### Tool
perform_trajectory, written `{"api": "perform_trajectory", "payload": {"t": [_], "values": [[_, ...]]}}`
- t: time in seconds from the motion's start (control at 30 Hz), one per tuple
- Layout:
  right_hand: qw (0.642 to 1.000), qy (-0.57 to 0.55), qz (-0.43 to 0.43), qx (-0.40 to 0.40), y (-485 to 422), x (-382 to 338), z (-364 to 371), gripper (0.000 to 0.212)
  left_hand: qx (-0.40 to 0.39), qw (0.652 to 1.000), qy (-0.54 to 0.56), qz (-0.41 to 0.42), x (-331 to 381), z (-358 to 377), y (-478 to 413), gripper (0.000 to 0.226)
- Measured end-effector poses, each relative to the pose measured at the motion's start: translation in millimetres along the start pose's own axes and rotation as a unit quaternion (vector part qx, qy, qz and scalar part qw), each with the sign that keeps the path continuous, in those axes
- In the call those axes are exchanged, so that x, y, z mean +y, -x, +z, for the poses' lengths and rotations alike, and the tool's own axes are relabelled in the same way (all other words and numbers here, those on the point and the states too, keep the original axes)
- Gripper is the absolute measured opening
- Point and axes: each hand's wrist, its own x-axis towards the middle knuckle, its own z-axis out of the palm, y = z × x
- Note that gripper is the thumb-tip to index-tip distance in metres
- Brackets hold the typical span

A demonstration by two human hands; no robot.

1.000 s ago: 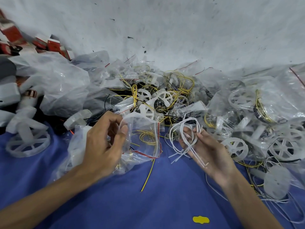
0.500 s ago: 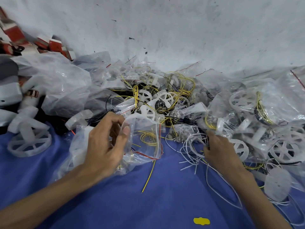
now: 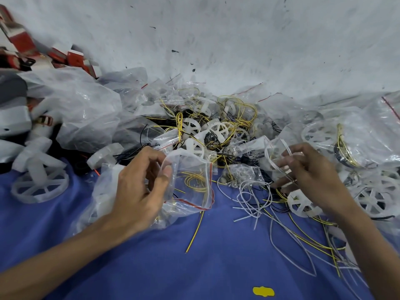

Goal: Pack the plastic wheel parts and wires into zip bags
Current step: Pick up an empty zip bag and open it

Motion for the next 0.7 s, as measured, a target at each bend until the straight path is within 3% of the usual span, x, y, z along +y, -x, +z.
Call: {"api": "perform_trajectory", "payload": {"t": [0.07, 0.37, 0.47, 0.53, 0.6, 0.7], "values": [[0.995, -0.095, 0.036, -0.024, 3.0, -4.9, 2.7, 0.015, 0.0, 1.0, 0.002, 0.0, 0.1, -0.1, -0.1, 0.008], [0.955, -0.259, 0.064, -0.132, 4.7, -4.4, 12.1, 0.045, 0.002, 1.0, 0.0, -0.003, 1.6, -0.4, -0.4, 0.008], [0.93, -0.326, 0.088, -0.146, 4.4, -6.9, 17.5, 0.037, 0.003, 1.0, 0.002, -0.007, 1.4, 0.0, -0.2, 0.007], [0.916, -0.347, 0.116, -0.165, 4.6, -10.6, 21.7, 0.032, 0.006, 1.0, -0.001, -0.007, 1.9, -0.5, 0.3, 0.007], [0.91, -0.342, 0.134, -0.193, 5.7, -14.2, 26.5, 0.049, 0.011, 1.0, -0.002, -0.009, 2.3, -1.5, 1.1, 0.007], [0.936, -0.274, 0.122, -0.187, 11.6, -19.1, 35.3, 0.059, 0.014, 0.999, 0.024, -0.02, 5.2, -3.0, 0.9, 0.004]]}}
